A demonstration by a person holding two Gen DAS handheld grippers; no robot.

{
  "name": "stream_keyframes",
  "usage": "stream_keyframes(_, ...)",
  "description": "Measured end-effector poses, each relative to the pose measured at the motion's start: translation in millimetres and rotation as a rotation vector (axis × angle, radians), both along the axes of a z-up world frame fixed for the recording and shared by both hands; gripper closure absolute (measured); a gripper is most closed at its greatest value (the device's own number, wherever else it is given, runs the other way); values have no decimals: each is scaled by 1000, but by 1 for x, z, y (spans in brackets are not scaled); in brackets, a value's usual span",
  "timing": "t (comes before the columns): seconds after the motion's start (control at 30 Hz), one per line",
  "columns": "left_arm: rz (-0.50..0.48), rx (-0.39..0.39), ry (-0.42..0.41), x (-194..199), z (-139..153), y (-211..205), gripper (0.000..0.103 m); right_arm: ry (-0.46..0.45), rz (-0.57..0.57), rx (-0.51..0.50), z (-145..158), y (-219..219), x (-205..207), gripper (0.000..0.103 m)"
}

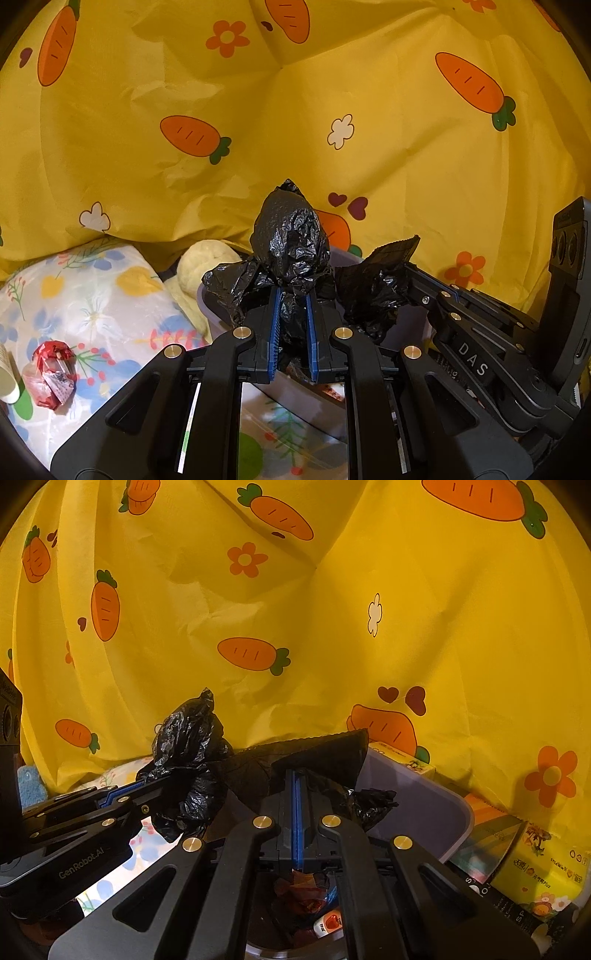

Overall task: Collect trash
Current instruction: 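Carry both black bags over the grey bin, then open both tools to drop the black bags into the bin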

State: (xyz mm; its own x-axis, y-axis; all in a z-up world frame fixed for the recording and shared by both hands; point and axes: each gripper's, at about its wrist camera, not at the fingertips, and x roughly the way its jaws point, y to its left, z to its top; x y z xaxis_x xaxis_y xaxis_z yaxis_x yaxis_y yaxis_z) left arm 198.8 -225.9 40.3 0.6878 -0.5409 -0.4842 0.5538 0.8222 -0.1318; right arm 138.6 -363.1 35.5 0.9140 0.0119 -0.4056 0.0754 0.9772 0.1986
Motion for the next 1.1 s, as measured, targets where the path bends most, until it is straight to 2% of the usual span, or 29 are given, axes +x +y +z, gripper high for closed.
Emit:
stream_keyframes(0.83,-40,4,47,10,-16,-18,91,42,-18,22,-10,-11,7,102)
stream_keyframes(1.1,-59,-18,74,13,-21,-20,90,55,-17,29,-14,-14,11,102)
